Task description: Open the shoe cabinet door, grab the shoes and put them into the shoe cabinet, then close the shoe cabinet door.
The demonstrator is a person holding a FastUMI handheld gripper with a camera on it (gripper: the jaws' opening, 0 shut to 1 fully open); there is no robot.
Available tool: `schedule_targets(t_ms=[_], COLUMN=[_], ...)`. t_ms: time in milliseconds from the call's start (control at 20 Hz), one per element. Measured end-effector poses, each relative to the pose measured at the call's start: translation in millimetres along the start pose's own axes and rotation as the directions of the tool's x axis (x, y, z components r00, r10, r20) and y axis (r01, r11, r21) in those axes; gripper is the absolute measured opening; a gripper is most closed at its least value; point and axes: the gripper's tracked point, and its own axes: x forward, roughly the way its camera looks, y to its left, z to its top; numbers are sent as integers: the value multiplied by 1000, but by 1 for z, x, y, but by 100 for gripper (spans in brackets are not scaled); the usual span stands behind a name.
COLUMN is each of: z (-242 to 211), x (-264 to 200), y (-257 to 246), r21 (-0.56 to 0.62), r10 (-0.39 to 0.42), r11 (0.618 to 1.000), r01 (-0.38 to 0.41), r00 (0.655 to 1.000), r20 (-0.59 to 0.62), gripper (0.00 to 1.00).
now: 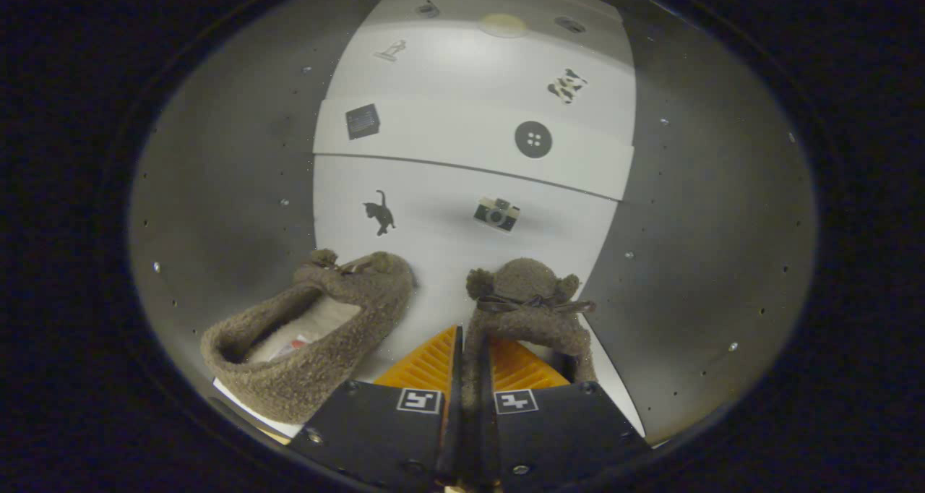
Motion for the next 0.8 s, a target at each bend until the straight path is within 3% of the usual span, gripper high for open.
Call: schedule_targets(t_ms=[150,350,400,650,700,800], z=[4,17,21,44,45,47], x=[-16,-52,-68,-160,-179,-222], y=[2,-8,-10,0,-3,-1], r21=[66,65,71,32,26,13], r10=[26,-40,-55,15,6,35], r11=[998,997,996,999,1000,999], r01=[-25,37,51,-20,-10,-37], r00=[1000,998,997,991,990,989], r20=[-13,43,60,131,138,143], gripper=[27,46,49,84,85,100])
